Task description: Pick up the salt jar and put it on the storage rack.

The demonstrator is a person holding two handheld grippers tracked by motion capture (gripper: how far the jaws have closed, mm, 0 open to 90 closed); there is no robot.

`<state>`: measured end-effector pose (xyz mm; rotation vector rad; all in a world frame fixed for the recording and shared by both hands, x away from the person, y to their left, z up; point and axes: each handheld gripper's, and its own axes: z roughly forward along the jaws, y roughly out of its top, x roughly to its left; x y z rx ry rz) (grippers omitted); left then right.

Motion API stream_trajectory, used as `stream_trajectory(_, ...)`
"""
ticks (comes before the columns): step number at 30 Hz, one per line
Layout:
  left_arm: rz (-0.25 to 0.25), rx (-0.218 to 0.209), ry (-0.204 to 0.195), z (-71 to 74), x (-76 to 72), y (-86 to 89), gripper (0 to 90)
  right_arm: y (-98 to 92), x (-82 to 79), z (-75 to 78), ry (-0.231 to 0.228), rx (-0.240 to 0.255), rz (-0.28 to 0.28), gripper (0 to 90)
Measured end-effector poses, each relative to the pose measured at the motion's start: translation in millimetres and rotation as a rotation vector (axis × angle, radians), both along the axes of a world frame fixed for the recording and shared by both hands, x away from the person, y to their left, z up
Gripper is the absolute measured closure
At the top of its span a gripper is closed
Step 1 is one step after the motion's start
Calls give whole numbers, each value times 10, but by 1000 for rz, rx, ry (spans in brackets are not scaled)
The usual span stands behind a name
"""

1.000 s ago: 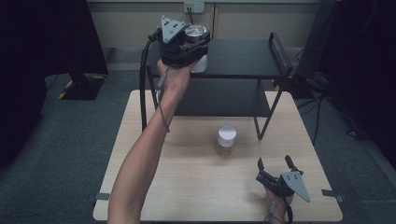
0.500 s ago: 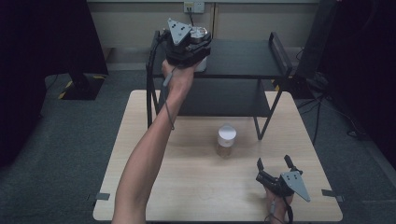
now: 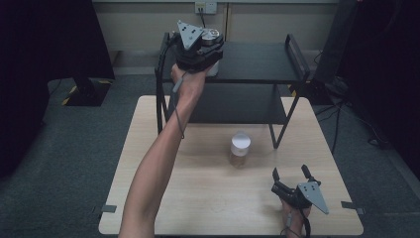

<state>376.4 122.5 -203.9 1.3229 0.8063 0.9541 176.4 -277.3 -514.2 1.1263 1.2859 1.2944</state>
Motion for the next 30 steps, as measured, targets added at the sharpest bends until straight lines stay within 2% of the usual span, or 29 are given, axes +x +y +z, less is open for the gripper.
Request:
stream_trajectory(1,9,-2,-10,-13,-11,-8,236,-2,0,-1,-1,1,1,13)
stream_trajectory(4,11,-31,11,18,-29,6,105,0,1,0,0,1,0,14)
stream_trajectory(8,22,-43,30,30,-55,-6,1,1,0,0,0,1,-1,14)
stream_trajectory(13,17,-39,-31,-69,-166,-3,0,4,-1,-1,0,1,-3,13)
stream_trajectory(15,-5,-54,-44,-96,-225,28,0,4,1,0,0,-1,-3,13)
stream_trajectory(18,-11,-55,-62,-126,-324,49,0,1,-1,-3,-2,2,-2,13)
stream_trajectory(20,-6,-48,-69,-144,-390,60,0,3,-2,-3,-1,3,-3,13)
stream_trajectory(23,-36,-55,-55,-189,-480,127,0,2,-2,-5,-2,3,-4,13)
stream_trajectory(25,-40,-54,-50,-261,-568,154,0,4,-2,-5,-2,3,-5,13)
stream_trajectory(29,-11,-29,-83,-506,-775,187,0,6,-2,-5,-2,3,-6,13)
stream_trajectory(30,-5,-19,-79,-557,-822,207,0,8,-3,-4,-2,3,-7,13)
